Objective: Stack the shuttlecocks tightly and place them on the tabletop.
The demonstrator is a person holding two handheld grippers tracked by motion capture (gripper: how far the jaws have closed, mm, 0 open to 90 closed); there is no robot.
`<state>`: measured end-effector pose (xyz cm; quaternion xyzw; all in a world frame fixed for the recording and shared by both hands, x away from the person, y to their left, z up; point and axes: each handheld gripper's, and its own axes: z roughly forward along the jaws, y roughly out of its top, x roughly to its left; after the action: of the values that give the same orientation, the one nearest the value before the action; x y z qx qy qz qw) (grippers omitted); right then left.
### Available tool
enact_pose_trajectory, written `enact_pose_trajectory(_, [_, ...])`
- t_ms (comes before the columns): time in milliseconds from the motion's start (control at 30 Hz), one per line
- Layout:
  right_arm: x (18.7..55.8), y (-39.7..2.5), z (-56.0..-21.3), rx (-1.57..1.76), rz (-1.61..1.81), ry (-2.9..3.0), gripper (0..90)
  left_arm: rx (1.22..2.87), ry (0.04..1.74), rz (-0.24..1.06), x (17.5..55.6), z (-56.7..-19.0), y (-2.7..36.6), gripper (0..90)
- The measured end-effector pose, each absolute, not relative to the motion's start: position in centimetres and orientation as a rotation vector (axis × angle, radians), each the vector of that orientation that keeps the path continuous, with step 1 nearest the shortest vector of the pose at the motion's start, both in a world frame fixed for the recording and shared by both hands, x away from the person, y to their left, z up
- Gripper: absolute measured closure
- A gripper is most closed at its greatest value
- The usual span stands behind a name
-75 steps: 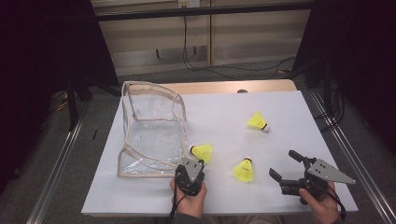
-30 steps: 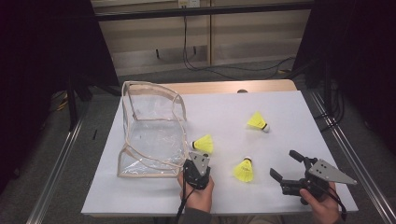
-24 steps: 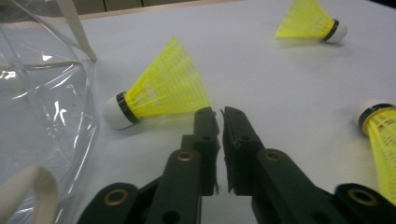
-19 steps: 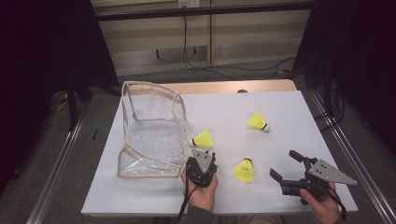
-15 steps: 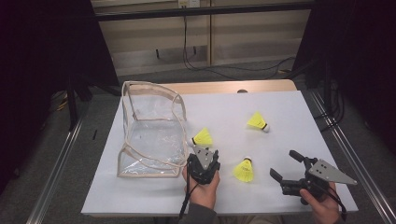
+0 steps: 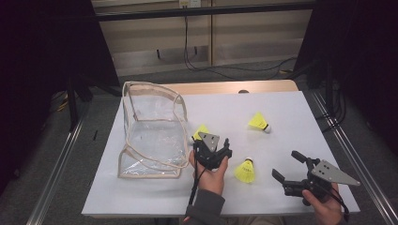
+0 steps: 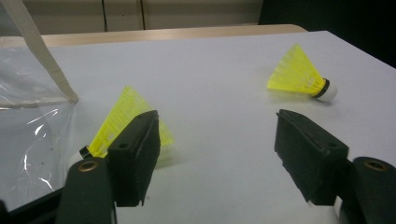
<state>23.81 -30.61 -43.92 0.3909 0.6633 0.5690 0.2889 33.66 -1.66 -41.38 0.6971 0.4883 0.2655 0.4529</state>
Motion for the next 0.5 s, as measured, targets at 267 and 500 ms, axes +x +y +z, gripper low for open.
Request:
enact_pose_trajectory(267, [23.8,-30.7,-43.9,1.046,1.520,1.768,3.3,1.715,1.259,0.656,35.4,-42.0,-1.7,27.3])
enact_pose_trajectory(500, [23.8,-30.7,-43.9,1.045,1.522,1.770,3.3,1.725,1.312,0.680,36.5,-42.5,-1.2,27.4])
